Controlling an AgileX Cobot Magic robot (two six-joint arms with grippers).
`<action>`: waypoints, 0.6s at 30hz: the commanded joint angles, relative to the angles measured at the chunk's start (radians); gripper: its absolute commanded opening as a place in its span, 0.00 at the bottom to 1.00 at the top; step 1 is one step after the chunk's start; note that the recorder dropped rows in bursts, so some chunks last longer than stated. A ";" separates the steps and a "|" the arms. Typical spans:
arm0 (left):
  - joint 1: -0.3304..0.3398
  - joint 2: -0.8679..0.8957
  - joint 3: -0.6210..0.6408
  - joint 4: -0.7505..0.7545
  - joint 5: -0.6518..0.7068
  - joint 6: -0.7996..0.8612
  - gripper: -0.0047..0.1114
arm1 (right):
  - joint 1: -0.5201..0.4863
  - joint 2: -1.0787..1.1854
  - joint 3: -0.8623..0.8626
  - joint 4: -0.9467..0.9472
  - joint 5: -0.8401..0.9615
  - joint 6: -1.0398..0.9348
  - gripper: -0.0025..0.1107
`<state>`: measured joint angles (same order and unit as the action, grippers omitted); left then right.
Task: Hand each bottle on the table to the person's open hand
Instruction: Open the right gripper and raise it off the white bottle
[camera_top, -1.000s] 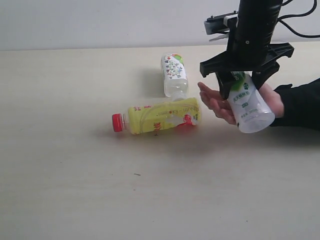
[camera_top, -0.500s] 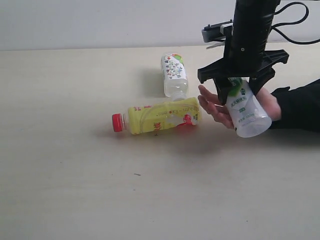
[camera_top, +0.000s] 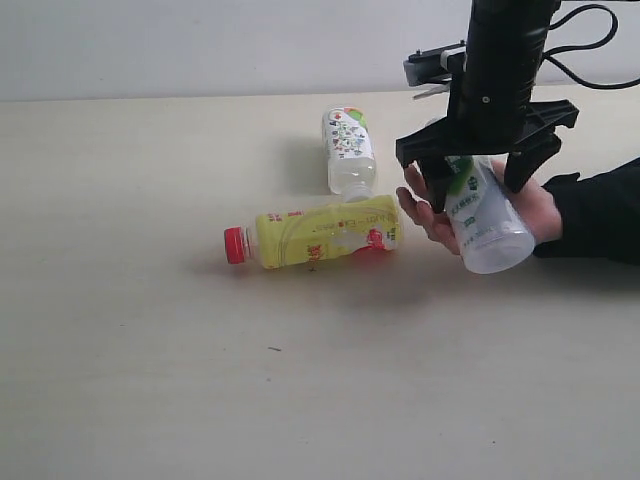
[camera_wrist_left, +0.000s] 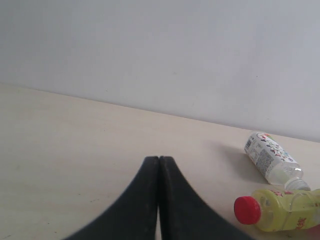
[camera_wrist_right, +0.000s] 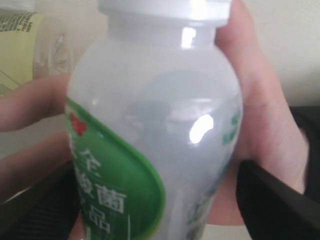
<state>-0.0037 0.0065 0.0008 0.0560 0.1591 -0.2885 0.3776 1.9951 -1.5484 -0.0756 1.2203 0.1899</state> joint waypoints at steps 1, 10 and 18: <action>0.003 -0.007 -0.001 0.004 -0.008 -0.002 0.06 | -0.004 -0.005 -0.005 -0.013 0.001 -0.008 0.73; 0.003 -0.007 -0.001 0.004 -0.008 -0.002 0.06 | -0.004 -0.121 -0.005 -0.013 0.001 -0.031 0.73; 0.003 -0.007 -0.001 0.004 -0.008 -0.002 0.06 | -0.004 -0.335 -0.005 0.053 0.001 -0.095 0.70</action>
<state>-0.0037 0.0065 0.0008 0.0560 0.1591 -0.2885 0.3776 1.7452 -1.5484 -0.0428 1.2221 0.1129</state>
